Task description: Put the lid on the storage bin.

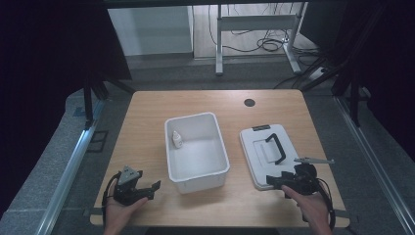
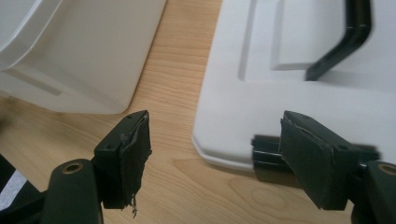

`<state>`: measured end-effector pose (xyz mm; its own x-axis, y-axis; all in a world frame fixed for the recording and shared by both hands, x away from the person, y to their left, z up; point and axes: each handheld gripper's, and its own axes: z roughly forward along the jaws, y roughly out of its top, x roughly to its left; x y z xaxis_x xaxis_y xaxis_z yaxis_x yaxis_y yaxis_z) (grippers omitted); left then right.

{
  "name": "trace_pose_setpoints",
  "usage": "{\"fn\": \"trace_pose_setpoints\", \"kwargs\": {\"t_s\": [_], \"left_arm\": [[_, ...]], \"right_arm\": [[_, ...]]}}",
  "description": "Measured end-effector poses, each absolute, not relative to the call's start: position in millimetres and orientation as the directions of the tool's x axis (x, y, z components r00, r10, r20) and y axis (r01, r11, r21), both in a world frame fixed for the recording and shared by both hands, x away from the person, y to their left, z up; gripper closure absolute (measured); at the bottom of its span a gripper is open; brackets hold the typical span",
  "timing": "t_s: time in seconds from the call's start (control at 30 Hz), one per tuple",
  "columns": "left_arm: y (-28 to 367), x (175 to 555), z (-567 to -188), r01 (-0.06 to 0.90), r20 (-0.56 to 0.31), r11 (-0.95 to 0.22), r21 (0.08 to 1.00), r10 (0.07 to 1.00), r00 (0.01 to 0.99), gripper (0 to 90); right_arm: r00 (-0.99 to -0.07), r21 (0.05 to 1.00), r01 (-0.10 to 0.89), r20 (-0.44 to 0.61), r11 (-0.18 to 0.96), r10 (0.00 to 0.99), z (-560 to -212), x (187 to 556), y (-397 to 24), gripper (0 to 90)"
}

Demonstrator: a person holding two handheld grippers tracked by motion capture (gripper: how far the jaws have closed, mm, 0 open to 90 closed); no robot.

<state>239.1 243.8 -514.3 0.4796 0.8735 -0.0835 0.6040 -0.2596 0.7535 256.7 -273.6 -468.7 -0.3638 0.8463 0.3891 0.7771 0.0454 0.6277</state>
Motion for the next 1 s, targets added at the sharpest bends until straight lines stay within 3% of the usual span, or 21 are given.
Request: {"fn": "trace_pose_setpoints", "kwargs": {"t_s": [0.27, 1.0], "left_arm": [[243.3, 238.0, -514.6, 0.602, -0.065, -0.283, 0.747, 0.869, 0.490, 17.9], [243.5, 238.6, -514.6, 0.608, -0.069, -0.305, 0.733, 0.856, 0.512, 18.6]], "right_arm": [[-0.338, 0.621, 0.783, 0.395, 0.023, 0.854, -465.4, 259.8, -294.0, 25.7], [-0.306, 0.605, 0.796, 0.411, -0.006, 0.859, -465.3, 262.6, -300.2, 26.1]]}}
